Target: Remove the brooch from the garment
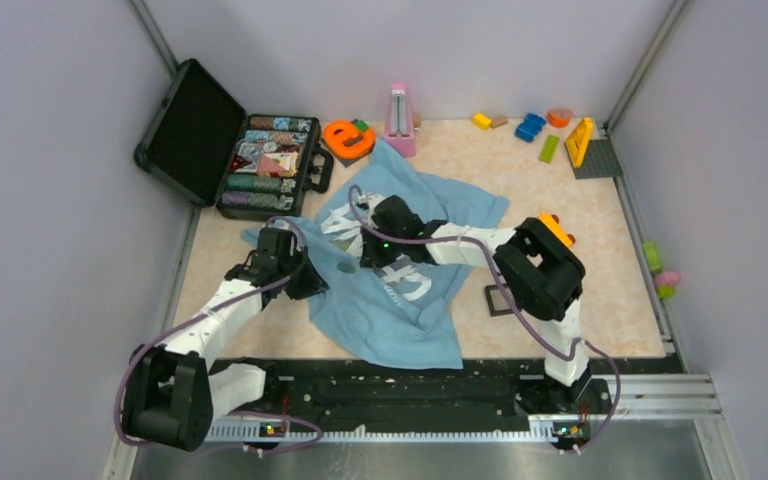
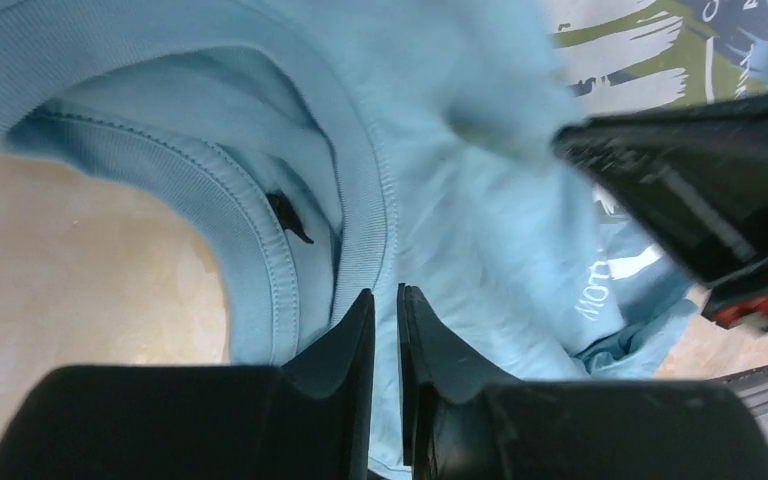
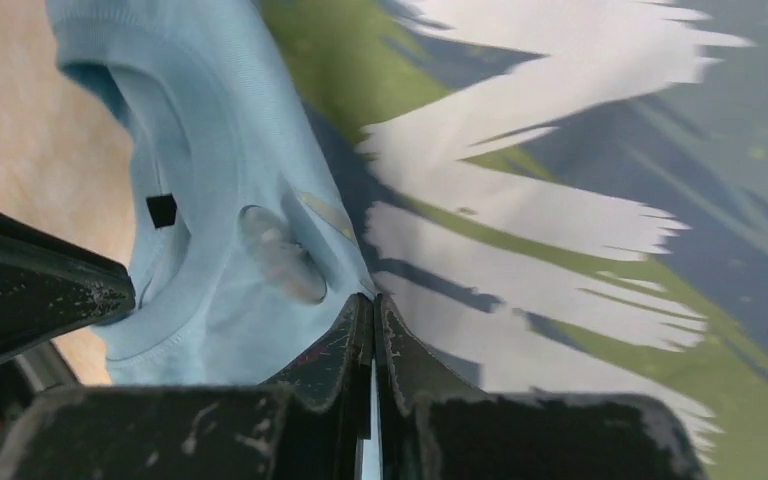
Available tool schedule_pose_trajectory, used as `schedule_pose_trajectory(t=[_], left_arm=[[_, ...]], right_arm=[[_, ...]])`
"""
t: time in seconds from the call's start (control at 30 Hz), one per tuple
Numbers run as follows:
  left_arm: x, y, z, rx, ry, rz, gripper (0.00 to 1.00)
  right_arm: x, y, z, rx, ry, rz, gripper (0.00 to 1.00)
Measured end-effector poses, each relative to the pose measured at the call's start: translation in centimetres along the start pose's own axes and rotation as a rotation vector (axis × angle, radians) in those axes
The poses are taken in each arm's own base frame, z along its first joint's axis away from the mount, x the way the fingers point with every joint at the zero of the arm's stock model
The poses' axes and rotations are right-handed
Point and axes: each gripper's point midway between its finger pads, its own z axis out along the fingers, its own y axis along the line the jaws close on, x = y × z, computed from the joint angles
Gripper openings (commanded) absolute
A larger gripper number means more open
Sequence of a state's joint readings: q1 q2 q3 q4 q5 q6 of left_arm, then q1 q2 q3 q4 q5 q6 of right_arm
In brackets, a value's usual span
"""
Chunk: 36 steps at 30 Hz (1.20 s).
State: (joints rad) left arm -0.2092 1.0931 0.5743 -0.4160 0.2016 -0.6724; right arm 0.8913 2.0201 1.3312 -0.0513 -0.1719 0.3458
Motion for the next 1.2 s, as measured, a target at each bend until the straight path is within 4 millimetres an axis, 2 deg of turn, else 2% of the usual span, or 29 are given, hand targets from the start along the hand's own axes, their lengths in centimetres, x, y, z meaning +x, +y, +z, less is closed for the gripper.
schedule_pose_trajectory(t=[0.1,0.17,0.27,0.37,0.63,0.8,0.83,0.87,0.9,1.0,1.07,1.2], left_arm=[[0.4,0.0,0.9,-0.005,0.024,0.014,0.17],[0.7,-0.4,1.4,0.0,0.034,0.03,0.17],[1.0,-0.7,2.0,-0.003,0.047,0.049,0.17],[0.7,-1.4,2.4,-0.004,0.048,0.066,0.16],[-1.3,-3.3,2.7,-0.006,-0.027,0.151,0.18],[-2.0,-4.7,3.1,0.059,-0.087,0.269,0.43],[-2.0,-4.9,3.2,0.074,-0.099,0.294,0.52],[-1.8,-5.1,3.3,0.087,-0.11,0.325,0.71],[-1.5,-5.3,3.4,0.096,-0.113,0.355,0.79],[-1.2,-6.1,3.5,0.093,-0.143,0.444,0.8],[-1.1,-6.3,3.6,0.074,-0.165,0.483,0.75],[-1.2,-6.8,4.0,0.032,-0.186,0.535,0.68]], right_arm=[[-0.5,-2.9,-0.3,-0.039,-0.007,0.142,0.08],[-0.9,-4.8,-0.4,-0.053,-0.012,0.223,0.18],[-0.7,-6.9,-0.3,-0.045,-0.01,0.289,0.28],[-0.9,-6.9,-0.3,-0.058,-0.021,0.287,0.34],[-0.8,-7.2,-1.5,0.023,-0.014,0.141,0.33],[-1.5,-6.3,-3.0,0.058,-0.022,0.065,0.33],[-1.7,-6.0,-3.2,0.054,-0.028,0.058,0.33],[-1.9,-5.9,-3.4,0.055,-0.031,0.051,0.33],[-1.9,-5.9,-3.5,0.058,-0.026,0.049,0.32],[-1.1,-6.5,-3.7,0.085,0.002,0.054,0.32],[-0.4,-6.9,-3.8,0.102,0.009,0.058,0.29],[2.5,-7.2,-5.4,0.108,0.033,0.079,0.23]])
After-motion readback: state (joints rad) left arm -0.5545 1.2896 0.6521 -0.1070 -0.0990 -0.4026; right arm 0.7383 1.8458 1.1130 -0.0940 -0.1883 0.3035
